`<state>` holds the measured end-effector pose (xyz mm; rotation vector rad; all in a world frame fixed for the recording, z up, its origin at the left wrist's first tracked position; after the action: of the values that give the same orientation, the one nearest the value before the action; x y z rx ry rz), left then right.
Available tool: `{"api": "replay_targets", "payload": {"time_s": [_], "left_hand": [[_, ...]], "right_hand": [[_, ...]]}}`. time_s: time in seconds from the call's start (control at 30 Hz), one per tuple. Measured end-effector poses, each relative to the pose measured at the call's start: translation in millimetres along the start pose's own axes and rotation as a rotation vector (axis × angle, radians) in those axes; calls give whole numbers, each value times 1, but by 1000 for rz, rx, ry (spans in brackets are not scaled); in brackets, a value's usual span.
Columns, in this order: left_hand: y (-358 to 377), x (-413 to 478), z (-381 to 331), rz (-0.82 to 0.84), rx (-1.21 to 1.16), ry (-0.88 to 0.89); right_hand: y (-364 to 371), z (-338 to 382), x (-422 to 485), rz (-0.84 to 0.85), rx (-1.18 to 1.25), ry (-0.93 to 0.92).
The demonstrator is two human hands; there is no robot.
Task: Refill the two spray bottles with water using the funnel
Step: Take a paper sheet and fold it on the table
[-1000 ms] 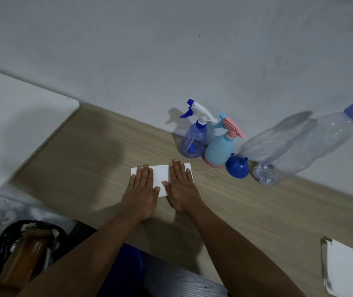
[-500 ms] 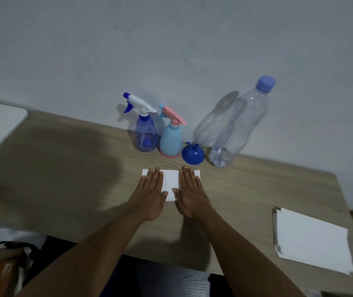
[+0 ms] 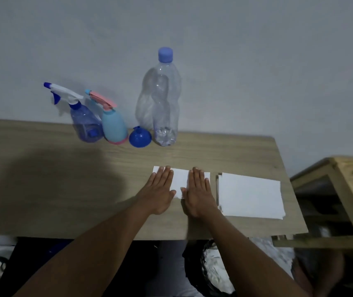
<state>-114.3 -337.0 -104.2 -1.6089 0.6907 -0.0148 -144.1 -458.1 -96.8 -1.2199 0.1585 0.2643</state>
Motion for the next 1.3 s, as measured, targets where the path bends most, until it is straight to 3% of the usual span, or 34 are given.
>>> {"api": "replay_targets", "payload": {"time_s": [0.47,0.83,1.03,1.3], "left_hand": [[28,-72,-35,-80,38,57],[32,-101,26,-62,142,138],[33,-109,97,-60,85,34],[28,-140,204,-150,-29,-127]], "right_hand": [[33,-1,-83,-94,-28,18],[57,59,-86,-144,-139,79],[65,112,-41,-88,-126,-46],[78,217,25,29,-178,-370]]}}
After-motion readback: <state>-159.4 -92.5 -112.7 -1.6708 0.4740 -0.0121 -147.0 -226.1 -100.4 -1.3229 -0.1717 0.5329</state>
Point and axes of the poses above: each hand's wrist, its own x-axis towards the middle knuckle, its own y-axis out of the palm, z = x × y, the point moved 9 cm from there along x, towards the middle knuckle, and after that the axes turned 5 degrees about -y, right-handed, at the moved point
